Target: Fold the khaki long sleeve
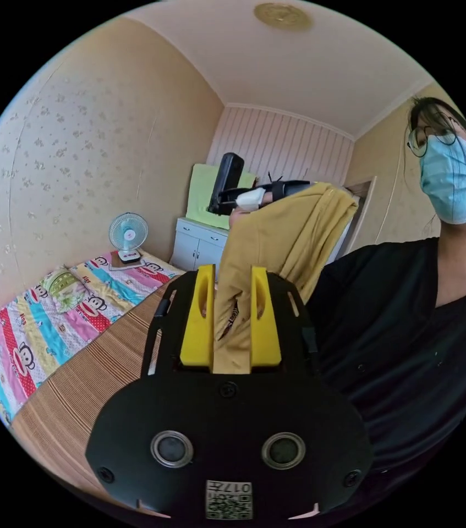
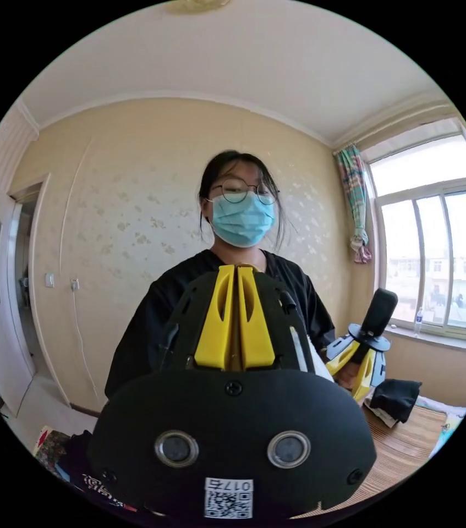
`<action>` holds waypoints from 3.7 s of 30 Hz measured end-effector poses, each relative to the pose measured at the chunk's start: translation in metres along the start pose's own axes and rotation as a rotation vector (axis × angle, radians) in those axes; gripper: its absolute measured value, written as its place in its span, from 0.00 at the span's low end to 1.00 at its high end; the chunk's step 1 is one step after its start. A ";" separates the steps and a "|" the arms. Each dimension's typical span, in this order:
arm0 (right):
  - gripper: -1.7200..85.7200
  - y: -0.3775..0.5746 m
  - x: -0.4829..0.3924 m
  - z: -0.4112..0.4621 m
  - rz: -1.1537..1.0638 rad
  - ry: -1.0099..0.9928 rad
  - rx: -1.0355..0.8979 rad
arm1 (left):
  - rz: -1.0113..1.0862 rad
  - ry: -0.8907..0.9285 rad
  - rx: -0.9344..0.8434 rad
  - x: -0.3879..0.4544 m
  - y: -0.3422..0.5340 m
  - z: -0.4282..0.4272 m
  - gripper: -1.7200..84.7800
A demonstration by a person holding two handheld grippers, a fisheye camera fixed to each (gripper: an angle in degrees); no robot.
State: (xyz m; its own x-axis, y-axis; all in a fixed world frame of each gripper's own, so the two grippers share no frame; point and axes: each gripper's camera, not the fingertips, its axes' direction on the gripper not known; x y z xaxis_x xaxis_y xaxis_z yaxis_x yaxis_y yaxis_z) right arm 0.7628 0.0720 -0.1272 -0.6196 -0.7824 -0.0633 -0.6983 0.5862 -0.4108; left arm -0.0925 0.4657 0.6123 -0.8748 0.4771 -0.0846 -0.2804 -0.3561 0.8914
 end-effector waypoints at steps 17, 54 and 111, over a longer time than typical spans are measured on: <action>0.03 -0.013 0.079 0.042 0.009 -0.052 -0.035 | 0.208 0.451 -0.055 0.046 -0.044 0.062 0.06; 0.25 0.194 0.191 0.051 1.073 1.359 -0.155 | 0.003 -0.602 0.561 0.145 -0.108 -0.159 0.01; 0.14 0.400 0.237 -0.341 1.868 1.799 -0.038 | -1.182 -0.844 -0.304 -0.402 0.227 -0.433 0.13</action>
State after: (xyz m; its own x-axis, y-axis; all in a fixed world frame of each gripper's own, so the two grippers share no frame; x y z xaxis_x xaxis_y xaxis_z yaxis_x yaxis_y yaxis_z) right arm 0.2145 0.1930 0.0036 0.1438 0.9564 0.2543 0.5467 0.1374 -0.8260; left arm 0.0239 -0.1549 0.6561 0.3660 0.8796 -0.3039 -0.8116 0.4615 0.3583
